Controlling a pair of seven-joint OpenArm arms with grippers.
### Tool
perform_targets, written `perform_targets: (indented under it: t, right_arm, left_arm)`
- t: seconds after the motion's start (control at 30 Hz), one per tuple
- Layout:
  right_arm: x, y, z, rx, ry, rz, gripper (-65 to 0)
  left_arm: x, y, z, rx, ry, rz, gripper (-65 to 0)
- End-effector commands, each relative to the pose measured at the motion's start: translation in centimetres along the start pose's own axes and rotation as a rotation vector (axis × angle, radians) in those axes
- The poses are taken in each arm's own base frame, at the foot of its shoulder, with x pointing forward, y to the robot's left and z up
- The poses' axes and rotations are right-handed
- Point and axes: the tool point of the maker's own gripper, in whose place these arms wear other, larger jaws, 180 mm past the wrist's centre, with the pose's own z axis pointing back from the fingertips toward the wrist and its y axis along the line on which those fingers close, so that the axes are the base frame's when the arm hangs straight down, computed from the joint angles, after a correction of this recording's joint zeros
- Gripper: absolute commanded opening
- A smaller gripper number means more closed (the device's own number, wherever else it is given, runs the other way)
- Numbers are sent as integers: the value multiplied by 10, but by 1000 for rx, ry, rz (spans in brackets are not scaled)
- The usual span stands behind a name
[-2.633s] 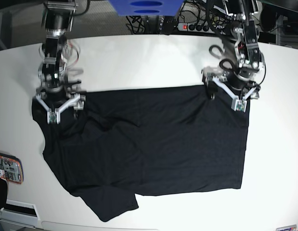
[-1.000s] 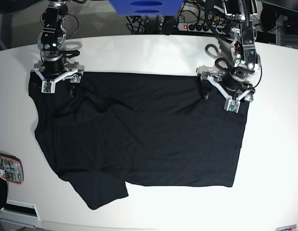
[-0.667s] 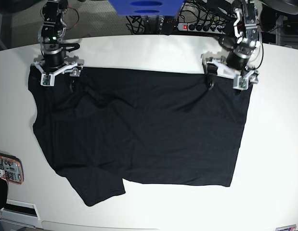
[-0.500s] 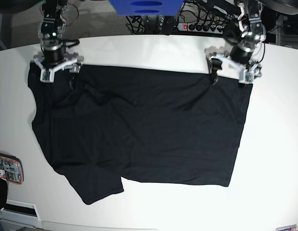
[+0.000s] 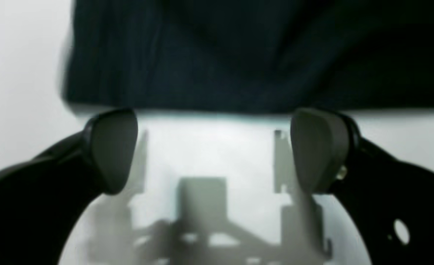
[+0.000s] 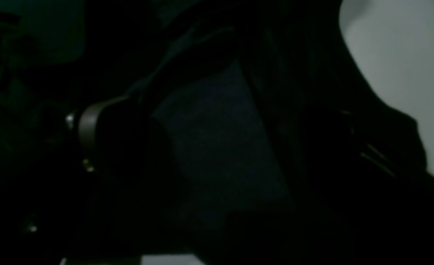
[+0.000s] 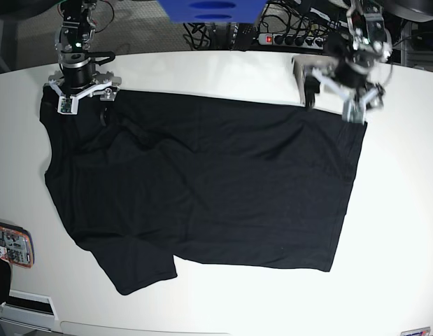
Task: Fold the T-shirt properly
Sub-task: 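Pull the shirt's collar edge away from the hem with both grippers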
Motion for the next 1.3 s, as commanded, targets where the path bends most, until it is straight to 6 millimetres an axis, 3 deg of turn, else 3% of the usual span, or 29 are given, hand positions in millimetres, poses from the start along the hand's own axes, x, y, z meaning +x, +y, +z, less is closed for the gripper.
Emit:
perform_targets:
  t: [0.0, 0.07, 0.2, 0.3, 0.43, 0.67, 0.8, 1.03, 1.27]
  right_arm:
    - [-74, -4, 21, -9, 331, 119, 0]
    - [-74, -4, 21, -9, 331, 119, 0]
    - [-75, -4, 21, -8, 332, 118, 0]
    - [-76, 4, 21, 2, 334, 104, 0]
    - [-77, 7, 21, 8, 338, 105, 0]
    - [-79, 6, 23, 6, 342, 105, 0]
    - [-88, 5, 32, 8, 365, 109, 0]
    - [-93, 4, 37, 8, 379, 111, 0]
    - [-107, 3, 51, 10, 416, 116, 0]
  left_arm:
    - [30, 8, -1, 21, -60, -21, 0]
    - [47, 15, -10, 35, -60, -53, 0]
    - [42, 17, -49, 1, -55, -95, 0]
    - [15, 13, -77, -32, -10, -84, 0]
    - [-13, 3, -93, -66, 26, -69, 0]
    - [-62, -9, -72, -94, 81, -46, 0]
    - [-90, -4, -58, -80, 136, -30, 0]
    - [-119, 18, -36, -18, 193, 4, 0]
    - [-141, 10, -13, -25, 166, 23, 0]
